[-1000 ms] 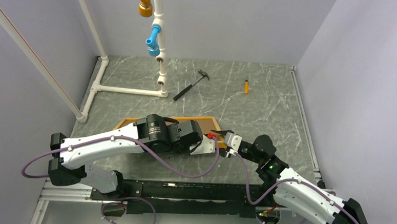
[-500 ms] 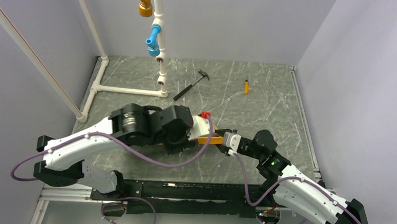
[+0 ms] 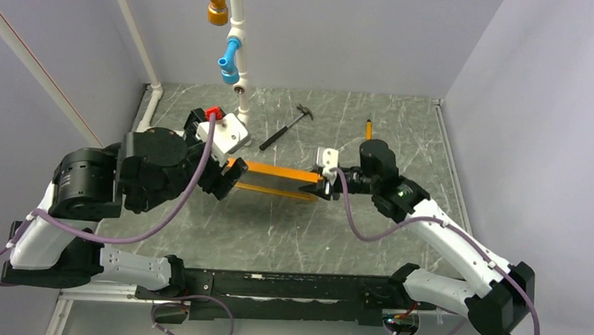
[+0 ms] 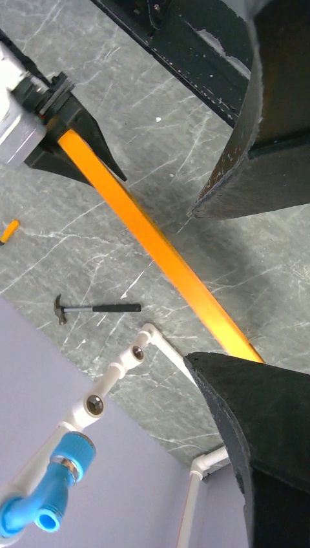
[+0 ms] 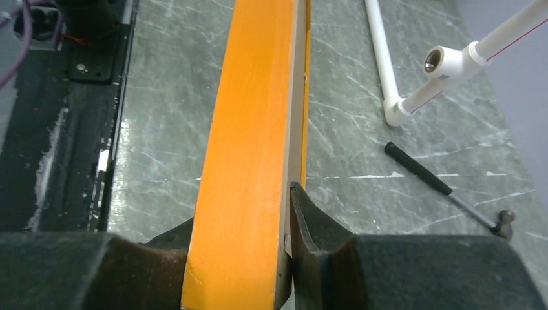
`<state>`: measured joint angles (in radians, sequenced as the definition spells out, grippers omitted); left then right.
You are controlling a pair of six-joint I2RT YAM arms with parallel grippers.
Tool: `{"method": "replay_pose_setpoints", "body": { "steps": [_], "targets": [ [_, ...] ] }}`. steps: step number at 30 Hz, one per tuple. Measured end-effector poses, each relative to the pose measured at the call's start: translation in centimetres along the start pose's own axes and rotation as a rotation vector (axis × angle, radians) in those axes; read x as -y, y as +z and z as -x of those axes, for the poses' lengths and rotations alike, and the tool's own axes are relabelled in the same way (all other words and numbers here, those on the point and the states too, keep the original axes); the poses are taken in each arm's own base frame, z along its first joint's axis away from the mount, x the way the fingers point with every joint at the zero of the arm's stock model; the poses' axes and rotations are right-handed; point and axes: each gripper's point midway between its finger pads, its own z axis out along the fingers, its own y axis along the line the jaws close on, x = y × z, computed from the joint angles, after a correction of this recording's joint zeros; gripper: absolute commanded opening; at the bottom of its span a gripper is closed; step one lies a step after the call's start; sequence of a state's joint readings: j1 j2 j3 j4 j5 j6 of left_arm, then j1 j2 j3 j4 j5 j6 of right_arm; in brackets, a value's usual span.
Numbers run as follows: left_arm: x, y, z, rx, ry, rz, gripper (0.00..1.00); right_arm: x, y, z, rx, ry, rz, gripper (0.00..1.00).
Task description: Take the photo out of the frame
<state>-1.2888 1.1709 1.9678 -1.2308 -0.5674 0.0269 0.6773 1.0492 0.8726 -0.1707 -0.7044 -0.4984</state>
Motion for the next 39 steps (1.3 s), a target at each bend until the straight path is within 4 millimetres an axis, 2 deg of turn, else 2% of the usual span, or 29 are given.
{"method": "replay_pose_setpoints", "body": {
  "steps": [5,11,25,39],
  "targets": [
    [-0.6,-0.2,0.0,0.009,-0.016,0.034,0.77,1.7,-0.2,0.3,-0.023,0.092,0.060,0.00],
    [0.2,1.0,-1.2,-0.029,-0.014,0.036,0.77,1.6,-0.4,0.5,-0.014,0.121,0.139,0.00],
    [0.4,1.1,-1.3,-0.012,-0.063,0.039,0.77,3.4,2.0,0.9,0.039,0.272,0.295,0.00],
    [0.7,1.4,-1.8,-0.024,-0.077,0.036,0.77,6.4,3.3,-0.1,0.066,0.440,0.371,0.00]
  ]
}}
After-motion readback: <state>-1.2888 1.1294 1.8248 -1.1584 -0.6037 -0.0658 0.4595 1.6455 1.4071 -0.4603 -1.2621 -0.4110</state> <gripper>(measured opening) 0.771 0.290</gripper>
